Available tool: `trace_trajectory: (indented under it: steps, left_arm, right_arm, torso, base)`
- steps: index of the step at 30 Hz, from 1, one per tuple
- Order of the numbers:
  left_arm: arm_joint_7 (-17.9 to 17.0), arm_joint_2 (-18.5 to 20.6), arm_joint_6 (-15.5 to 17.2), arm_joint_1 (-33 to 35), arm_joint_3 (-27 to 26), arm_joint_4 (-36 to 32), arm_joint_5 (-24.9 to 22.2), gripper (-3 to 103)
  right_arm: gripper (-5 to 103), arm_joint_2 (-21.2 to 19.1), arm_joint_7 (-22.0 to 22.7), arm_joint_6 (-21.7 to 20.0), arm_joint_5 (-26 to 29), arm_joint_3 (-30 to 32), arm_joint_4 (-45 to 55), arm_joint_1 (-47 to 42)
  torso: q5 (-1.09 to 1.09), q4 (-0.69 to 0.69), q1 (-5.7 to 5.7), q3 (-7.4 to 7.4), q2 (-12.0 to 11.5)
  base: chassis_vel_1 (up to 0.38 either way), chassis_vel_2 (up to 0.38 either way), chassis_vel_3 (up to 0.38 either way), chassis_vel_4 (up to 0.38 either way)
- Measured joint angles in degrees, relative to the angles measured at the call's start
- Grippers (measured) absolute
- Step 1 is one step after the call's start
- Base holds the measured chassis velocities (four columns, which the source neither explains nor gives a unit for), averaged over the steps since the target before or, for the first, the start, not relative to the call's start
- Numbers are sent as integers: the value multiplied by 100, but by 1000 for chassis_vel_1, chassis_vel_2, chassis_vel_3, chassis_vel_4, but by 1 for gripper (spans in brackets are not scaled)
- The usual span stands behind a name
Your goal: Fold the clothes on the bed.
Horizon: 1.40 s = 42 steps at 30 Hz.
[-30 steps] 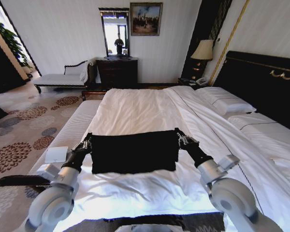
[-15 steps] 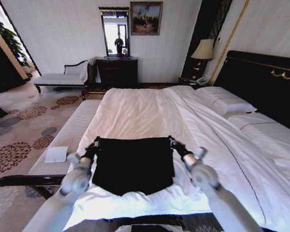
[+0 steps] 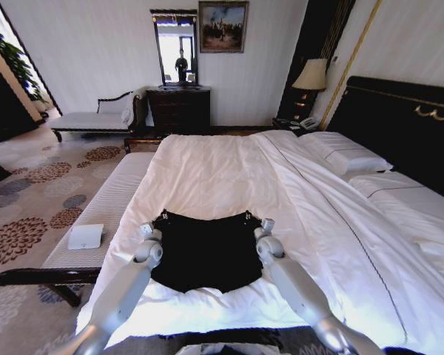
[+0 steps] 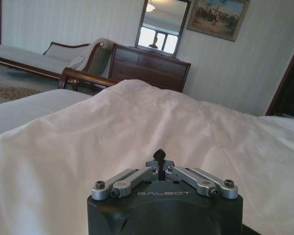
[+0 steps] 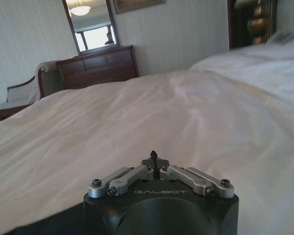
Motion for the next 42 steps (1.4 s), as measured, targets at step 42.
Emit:
trace_trajectory:
  steps: [42]
  left_arm:
    - [-323,-236,-1978,1696,-438,-693,1349,0]
  right_arm:
    - [0,762,656,2833,-4793,640,-16,-1881]
  torso:
    - [1,-2,-2,-1,2]
  base:
    - [0,0,0,0]
